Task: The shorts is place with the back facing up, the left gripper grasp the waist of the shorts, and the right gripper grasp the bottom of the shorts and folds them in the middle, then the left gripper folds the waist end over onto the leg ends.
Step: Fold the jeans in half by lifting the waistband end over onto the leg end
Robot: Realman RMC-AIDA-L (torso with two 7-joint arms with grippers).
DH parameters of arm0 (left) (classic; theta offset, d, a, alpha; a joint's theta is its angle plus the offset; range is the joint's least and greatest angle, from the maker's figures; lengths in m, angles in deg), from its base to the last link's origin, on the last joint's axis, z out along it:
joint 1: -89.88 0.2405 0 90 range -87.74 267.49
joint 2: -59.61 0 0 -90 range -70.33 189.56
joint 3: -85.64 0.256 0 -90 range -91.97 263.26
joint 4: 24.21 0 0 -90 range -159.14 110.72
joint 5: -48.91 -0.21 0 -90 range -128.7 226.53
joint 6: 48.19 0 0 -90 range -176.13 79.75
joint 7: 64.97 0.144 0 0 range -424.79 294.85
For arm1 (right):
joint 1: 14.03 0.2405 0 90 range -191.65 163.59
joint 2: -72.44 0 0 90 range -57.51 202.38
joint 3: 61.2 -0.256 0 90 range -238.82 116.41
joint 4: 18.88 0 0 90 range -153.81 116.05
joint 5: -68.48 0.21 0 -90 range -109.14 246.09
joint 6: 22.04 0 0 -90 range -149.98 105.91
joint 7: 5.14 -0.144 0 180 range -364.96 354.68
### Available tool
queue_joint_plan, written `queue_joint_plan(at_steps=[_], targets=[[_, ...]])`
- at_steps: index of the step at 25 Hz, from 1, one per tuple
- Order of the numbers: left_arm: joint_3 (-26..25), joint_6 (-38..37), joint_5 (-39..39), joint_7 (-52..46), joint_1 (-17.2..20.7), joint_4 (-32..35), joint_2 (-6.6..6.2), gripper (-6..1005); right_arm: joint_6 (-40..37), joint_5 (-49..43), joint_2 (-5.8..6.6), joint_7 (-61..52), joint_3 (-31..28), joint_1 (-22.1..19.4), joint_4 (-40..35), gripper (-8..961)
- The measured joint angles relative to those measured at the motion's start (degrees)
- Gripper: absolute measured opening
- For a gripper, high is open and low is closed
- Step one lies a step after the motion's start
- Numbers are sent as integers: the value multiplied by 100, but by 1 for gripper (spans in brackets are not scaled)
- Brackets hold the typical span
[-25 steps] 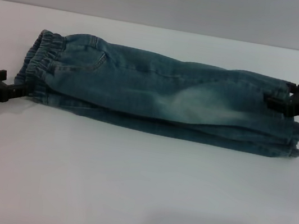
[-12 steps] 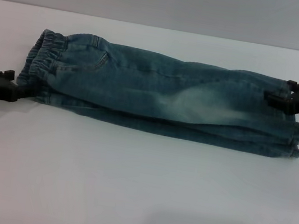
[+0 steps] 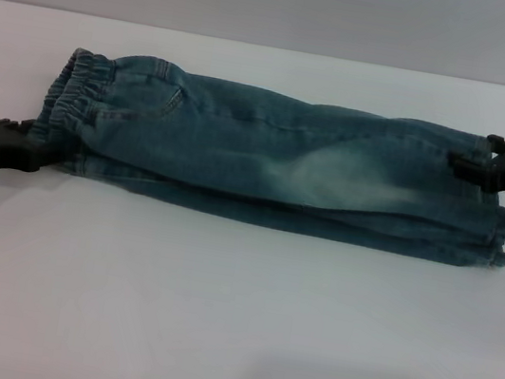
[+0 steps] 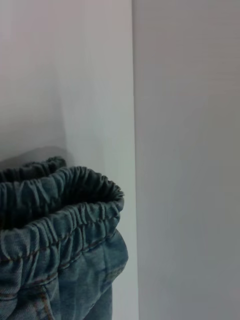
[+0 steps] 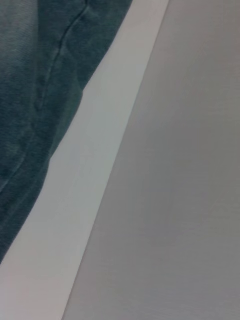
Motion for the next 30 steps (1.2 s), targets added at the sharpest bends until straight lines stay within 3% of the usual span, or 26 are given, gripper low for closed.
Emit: queue_joint_plan(at_steps=[12,30], targets=[[-28,279,32,-37,52,-3,14,533,22,98,0,7,0,-14,0,652],[-11,53,409,160,81,-93,18,384,67,105,0,10,15,-43,19,651]])
